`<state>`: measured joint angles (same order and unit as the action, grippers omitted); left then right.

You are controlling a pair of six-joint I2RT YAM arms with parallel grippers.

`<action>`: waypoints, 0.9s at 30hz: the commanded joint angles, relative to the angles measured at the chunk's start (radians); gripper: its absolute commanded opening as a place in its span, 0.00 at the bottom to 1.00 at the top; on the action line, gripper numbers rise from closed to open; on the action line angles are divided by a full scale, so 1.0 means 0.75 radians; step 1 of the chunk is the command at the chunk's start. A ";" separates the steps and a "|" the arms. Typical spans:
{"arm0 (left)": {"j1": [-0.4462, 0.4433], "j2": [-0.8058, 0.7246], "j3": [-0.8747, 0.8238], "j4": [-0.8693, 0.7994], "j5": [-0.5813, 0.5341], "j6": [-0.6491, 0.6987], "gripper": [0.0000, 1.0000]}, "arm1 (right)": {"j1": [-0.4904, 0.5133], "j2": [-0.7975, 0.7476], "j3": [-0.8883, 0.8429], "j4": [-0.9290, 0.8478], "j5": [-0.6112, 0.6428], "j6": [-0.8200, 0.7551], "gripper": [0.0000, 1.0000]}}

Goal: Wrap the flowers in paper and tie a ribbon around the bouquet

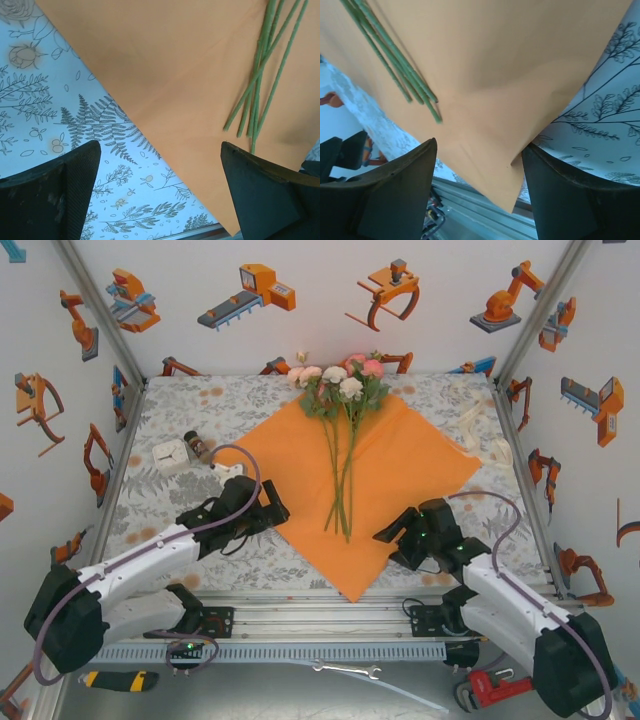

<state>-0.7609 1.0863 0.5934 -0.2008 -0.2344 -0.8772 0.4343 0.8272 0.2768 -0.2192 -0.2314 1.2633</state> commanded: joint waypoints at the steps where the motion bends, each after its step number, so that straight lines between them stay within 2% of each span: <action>1: -0.012 0.010 -0.014 0.132 0.097 0.109 0.97 | 0.015 -0.034 0.003 0.062 -0.044 0.103 0.60; 5: -0.049 0.057 0.001 0.255 0.229 0.249 0.99 | 0.028 -0.051 0.013 0.062 -0.068 0.129 0.61; 8: -0.098 0.073 0.015 0.300 0.266 0.363 1.00 | 0.032 -0.044 0.021 0.091 -0.065 0.130 0.66; 11: -0.131 0.074 0.013 0.369 0.327 0.462 0.99 | 0.032 0.001 0.040 0.170 -0.054 0.128 0.65; 13: -0.159 0.066 0.018 0.389 0.312 0.533 0.99 | 0.032 0.049 0.071 0.204 -0.060 0.127 0.55; 16: -0.226 0.030 0.001 0.462 0.289 0.736 1.00 | 0.032 0.119 0.123 0.209 -0.067 0.126 0.25; 18: -0.269 0.007 -0.025 0.529 0.389 0.928 0.99 | 0.032 0.142 0.154 0.188 -0.050 0.127 0.11; 20: -0.322 0.005 -0.016 0.484 0.484 1.107 0.99 | 0.033 0.153 0.190 0.137 -0.027 0.126 0.10; 25: -0.448 0.023 -0.022 0.367 0.441 1.329 0.97 | 0.032 0.149 0.270 0.016 0.025 0.113 0.15; 27: -0.490 0.035 -0.027 0.350 0.431 1.404 0.97 | 0.033 0.146 0.270 0.040 0.028 0.121 0.13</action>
<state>-1.0988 1.1072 0.5854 0.0925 0.0746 0.0006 0.4526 0.9440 0.4519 -0.1562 -0.2455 1.3540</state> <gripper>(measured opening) 0.973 0.140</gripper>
